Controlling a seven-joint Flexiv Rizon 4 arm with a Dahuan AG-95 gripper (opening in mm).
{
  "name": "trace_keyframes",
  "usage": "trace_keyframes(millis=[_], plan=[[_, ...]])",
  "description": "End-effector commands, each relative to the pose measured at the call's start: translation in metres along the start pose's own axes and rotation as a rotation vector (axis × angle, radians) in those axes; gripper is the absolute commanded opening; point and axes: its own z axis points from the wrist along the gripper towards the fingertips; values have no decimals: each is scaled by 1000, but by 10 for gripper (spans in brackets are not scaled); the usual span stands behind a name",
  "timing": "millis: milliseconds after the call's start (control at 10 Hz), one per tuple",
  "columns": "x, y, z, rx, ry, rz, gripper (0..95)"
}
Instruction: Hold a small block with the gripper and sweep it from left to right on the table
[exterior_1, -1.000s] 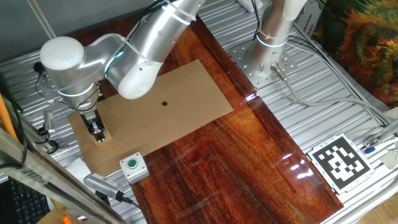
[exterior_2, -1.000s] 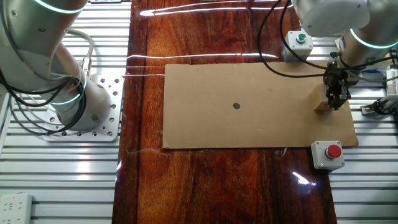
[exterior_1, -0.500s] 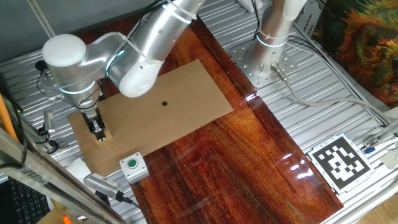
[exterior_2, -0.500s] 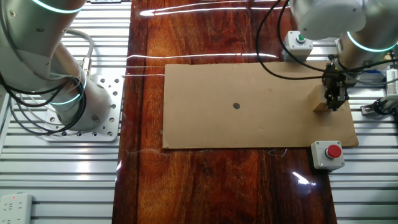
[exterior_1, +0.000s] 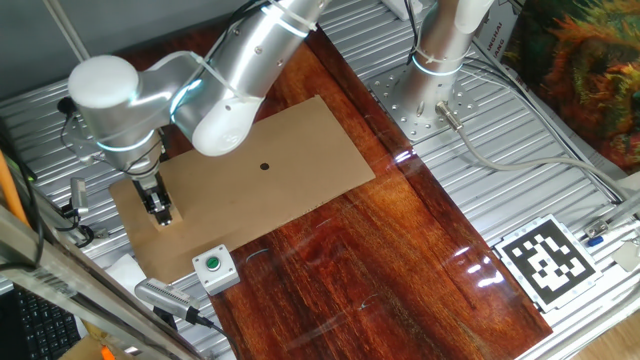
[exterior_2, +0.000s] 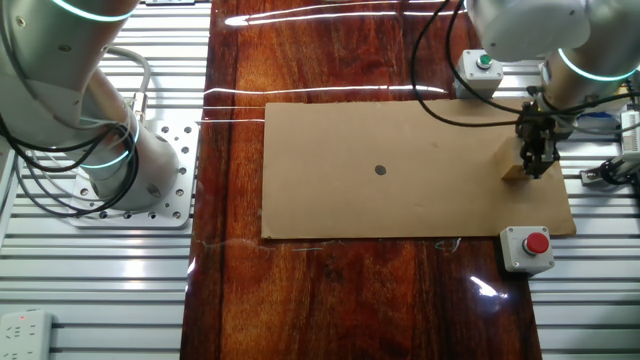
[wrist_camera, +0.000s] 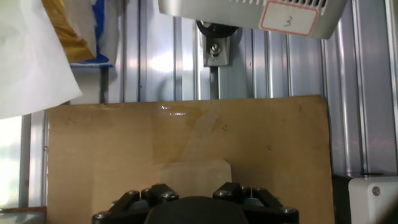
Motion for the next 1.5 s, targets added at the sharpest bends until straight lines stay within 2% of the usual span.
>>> trace_keyframes(millis=[100,200,300,400,500,900,1000,1100,1200,1300,1500], plan=[[2,0,-1,-19,-21,-19,190],[2,0,-2,-7,-16,-19,190],[2,0,-2,13,17,-19,190],[2,0,-2,64,66,-25,0],[2,0,-2,58,85,-13,0],[2,0,-2,48,88,-6,0],[2,0,-2,28,85,5,0],[2,0,-2,-4,94,20,0],[2,0,-3,-11,100,24,0],[2,0,-4,-9,95,25,0],[2,0,-4,17,93,17,0]])
